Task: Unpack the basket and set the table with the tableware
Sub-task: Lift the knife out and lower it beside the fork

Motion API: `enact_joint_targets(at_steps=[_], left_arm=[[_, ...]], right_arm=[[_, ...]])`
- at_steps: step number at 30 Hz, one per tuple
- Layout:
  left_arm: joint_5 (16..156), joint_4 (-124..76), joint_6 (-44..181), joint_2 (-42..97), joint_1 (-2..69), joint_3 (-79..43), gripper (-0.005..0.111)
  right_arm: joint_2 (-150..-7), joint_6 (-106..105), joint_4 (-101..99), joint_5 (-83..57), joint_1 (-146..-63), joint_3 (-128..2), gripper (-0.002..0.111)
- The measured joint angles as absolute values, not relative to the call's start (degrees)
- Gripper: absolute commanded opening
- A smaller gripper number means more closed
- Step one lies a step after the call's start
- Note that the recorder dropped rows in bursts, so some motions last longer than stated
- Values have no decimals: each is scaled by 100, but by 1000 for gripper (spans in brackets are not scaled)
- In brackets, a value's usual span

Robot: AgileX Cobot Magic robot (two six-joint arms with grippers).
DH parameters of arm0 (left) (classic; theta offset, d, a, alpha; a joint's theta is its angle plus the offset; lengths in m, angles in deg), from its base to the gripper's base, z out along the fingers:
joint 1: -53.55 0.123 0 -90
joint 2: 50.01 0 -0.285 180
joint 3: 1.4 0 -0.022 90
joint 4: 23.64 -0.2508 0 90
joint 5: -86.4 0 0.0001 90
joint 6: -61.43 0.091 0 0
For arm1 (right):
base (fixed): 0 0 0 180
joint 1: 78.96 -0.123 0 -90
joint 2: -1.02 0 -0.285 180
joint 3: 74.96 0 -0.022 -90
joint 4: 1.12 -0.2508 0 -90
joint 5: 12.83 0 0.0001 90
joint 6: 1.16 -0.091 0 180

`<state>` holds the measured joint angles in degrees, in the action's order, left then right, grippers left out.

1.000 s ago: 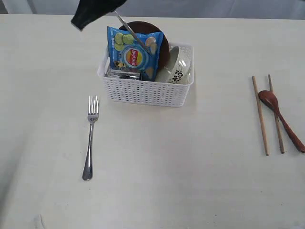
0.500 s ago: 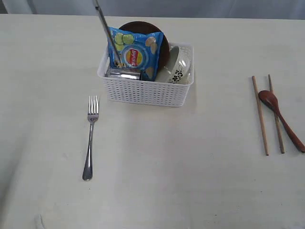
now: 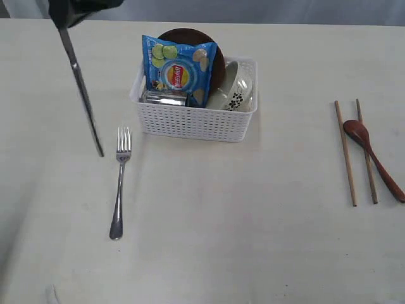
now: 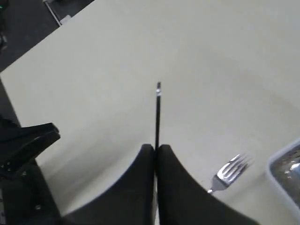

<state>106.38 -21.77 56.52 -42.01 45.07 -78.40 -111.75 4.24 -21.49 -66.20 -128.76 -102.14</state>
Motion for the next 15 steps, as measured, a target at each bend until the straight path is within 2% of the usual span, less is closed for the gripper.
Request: enact_joint_targets(at_steps=[7, 15], left_arm=[[10638, -2177, 5652, -4201, 4507, -7840, 0], [10638, -2177, 5652, -4201, 4507, -7840, 0]], right_arm=[[-11866, 617, -3485, -6830, -12612, -10214, -1], [-12611, -601, -3461, -6710, -12524, -10214, -1]])
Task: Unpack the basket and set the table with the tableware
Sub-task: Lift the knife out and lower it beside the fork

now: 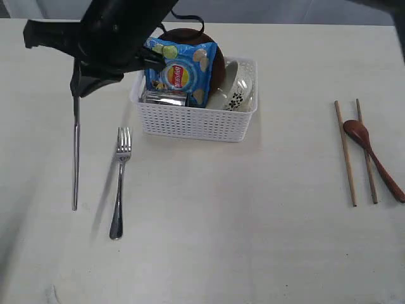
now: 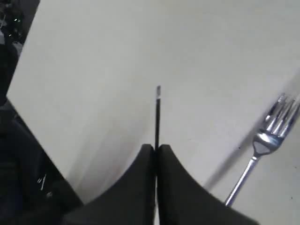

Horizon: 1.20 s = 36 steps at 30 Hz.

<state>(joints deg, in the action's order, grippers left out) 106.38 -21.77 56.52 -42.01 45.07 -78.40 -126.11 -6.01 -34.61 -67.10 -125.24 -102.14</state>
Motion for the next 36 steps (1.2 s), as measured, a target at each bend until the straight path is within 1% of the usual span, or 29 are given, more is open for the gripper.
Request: enact_joint_targets(at_steps=[7, 12, 18, 26, 32, 36], left_arm=[[10638, -2177, 5652, -4201, 4507, -7840, 0], [10638, -2177, 5652, -4201, 4507, -7840, 0], [10638, -2177, 5652, -4201, 4507, -7840, 0], [10638, -2177, 5652, -4201, 4507, -7840, 0], [10638, -2177, 5652, -4201, 4507, -7840, 0], [10638, -2177, 5652, -4201, 4507, -7840, 0]], right_arm=[[-13118, -2120, -2104, -6532, -13026, -10214, -1], [-13439, -2607, -2063, -6500, -13256, -10214, -1], [-13773, -2848, -1984, -6495, -13267, -10336, -1], [-14210, -3634, -1335, -6380, -13267, -11195, -1], [-14722, -4060, -930, -6789, -13267, -11724, -1], [-14810, -4326, -725, -6969, -13267, -11871, -1]])
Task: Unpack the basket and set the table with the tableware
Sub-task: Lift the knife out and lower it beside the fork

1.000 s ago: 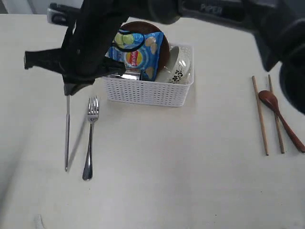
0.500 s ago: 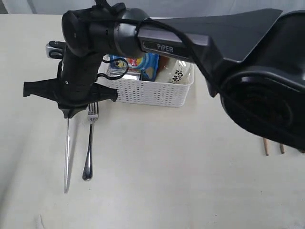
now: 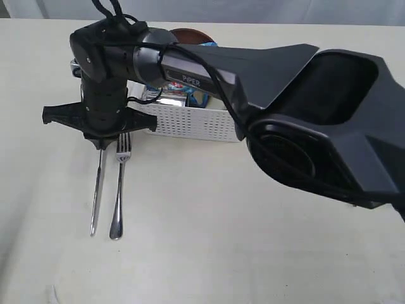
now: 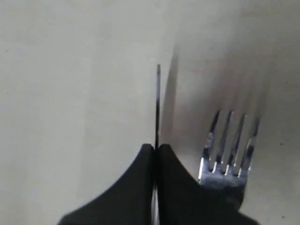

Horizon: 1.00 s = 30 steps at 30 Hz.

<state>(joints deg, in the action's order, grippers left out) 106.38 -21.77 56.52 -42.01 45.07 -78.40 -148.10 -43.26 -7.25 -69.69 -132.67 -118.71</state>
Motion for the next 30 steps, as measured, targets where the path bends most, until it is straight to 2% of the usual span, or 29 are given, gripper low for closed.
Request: enact_joint_targets(at_steps=[17, 24, 30], left_arm=[[10638, -2177, 5652, -4201, 4507, -7840, 0], [10638, -2177, 5652, -4201, 4507, -7840, 0], [10638, -2177, 5652, -4201, 4507, -7840, 0]], right_arm=[[-14818, -4790, -491, -7266, -13465, -11925, 1], [-14818, -4931, -466, -7282, -13465, -11925, 32], [-14818, -4944, -446, -7133, -13465, -11925, 34]])
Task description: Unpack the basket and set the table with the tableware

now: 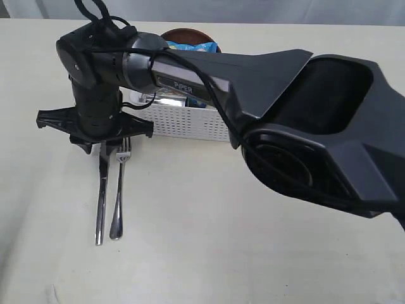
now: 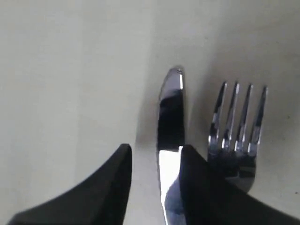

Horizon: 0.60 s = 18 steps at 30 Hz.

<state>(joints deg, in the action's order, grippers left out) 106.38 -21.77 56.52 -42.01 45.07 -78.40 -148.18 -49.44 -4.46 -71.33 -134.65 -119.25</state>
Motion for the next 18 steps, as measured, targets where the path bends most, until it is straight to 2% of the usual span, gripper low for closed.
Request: enact_joint_targets(at_steps=[12, 14, 17, 18], left_arm=[[10638, -2177, 5652, -4201, 4507, -7840, 0], [10638, -2177, 5652, -4201, 4507, -7840, 0], [10638, -2177, 5652, -4201, 4507, -7840, 0], [10638, -2177, 5652, -4201, 4507, -7840, 0]], right_arm=[[-14277, -4466, -214, -6887, -13465, -11925, 34], [-14069, -4109, -112, -6874, -13465, -11925, 26], [-13719, -3431, 81, -6885, -13465, -11925, 2], [-13585, -3257, 163, -6898, -13465, -11925, 0]])
